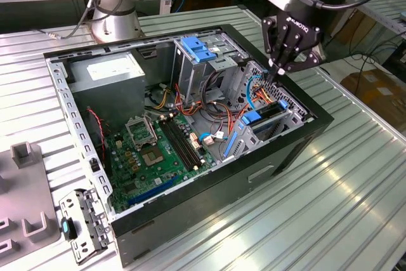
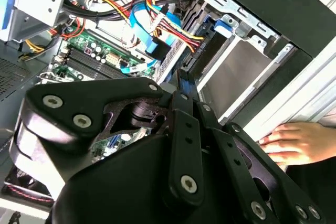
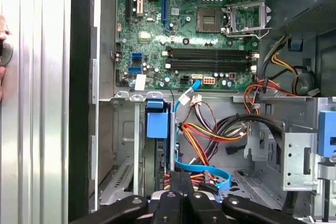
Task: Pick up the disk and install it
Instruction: 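Insert the second disk wire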
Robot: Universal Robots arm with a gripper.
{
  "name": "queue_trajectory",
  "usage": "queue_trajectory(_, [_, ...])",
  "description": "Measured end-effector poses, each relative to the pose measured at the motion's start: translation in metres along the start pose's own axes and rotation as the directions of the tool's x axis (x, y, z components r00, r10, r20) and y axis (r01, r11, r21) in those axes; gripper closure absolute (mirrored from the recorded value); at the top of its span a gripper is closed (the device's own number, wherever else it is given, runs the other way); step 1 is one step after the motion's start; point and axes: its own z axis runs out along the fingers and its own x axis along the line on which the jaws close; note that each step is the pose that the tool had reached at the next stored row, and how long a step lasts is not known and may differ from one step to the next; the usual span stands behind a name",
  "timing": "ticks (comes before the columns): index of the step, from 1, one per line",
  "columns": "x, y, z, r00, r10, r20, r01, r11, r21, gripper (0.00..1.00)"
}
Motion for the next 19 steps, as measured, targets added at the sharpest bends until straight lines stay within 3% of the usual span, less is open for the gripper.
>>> queue_trajectory(2, [-0.0074,-0.0005,-0.0005,1.0,0.0,-0.0036,0.0,1.0,-0.002,0.89])
queue_trajectory(5, [-0.0152,-0.0056,-0.0006,0.9997,0.0,-0.0237,0.0,0.9998,-0.0212,0.89])
queue_trajectory(7, [-0.0204,-0.0067,-0.0006,0.9995,-0.001,-0.0302,0.0,0.9996,-0.0266,0.89])
queue_trajectory(9, [-0.0314,-0.0072,-0.0003,0.9991,-0.001,-0.0419,0.0,0.9994,-0.0332,0.89])
queue_trajectory(10, [-0.0334,-0.0078,-0.0002,0.9989,-0.001,-0.0463,-0.001,0.9993,-0.0367,0.89])
queue_trajectory(14, [-0.0378,-0.0126,0.0012,0.9972,-0.003,-0.0749,-0.002,0.9983,-0.0583,0.89])
queue_trajectory(18, [-0.0444,-0.0193,0.0046,0.9952,-0.005,-0.0981,-0.004,0.996,-0.0891,0.89])
queue_trajectory(19, [-0.0456,-0.0217,0.0054,0.994,-0.005,-0.1094,-0.005,0.9958,-0.0918,0.89])
